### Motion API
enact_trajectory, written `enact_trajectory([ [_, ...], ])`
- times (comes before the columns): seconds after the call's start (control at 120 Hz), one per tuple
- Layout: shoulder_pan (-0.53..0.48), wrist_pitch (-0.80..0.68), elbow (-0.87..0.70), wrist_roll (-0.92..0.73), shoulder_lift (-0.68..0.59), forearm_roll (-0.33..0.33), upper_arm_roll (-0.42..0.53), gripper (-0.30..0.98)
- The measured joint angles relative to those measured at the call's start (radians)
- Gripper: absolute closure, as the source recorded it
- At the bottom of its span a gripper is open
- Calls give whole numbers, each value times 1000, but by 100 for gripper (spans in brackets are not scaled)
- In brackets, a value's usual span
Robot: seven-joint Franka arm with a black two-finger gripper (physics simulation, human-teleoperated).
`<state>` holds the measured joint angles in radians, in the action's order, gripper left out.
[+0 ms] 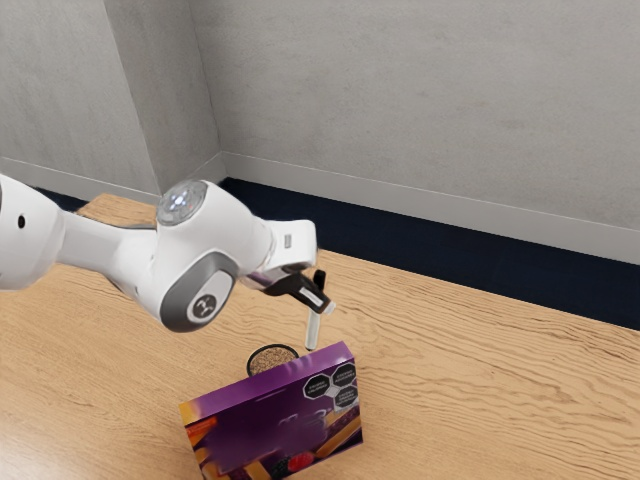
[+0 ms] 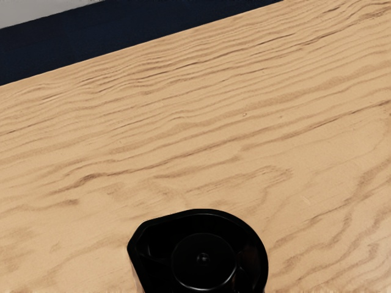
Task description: Put the marker into the pen holder.
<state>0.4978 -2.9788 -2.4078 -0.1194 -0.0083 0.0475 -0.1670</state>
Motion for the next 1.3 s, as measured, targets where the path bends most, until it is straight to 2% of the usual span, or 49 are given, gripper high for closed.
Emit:
enact_trajectory([
  [0.317,22,-44,-45,8,8,1,39,74],
  [0.392,97,-48,-46,9,8,1,-24,74],
  [0.433,77,-50,-46,9,-2,1,4,74],
  [0.533,82,-54,-75,9,-55,-1,-4,74],
  [0.667,-20,-55,-134,10,-125,-2,-18,74],
  [1.042,-23,-43,-228,10,-249,-8,-22,74],
  [1.3,-34,-37,-248,11,-215,-12,-22,73],
])
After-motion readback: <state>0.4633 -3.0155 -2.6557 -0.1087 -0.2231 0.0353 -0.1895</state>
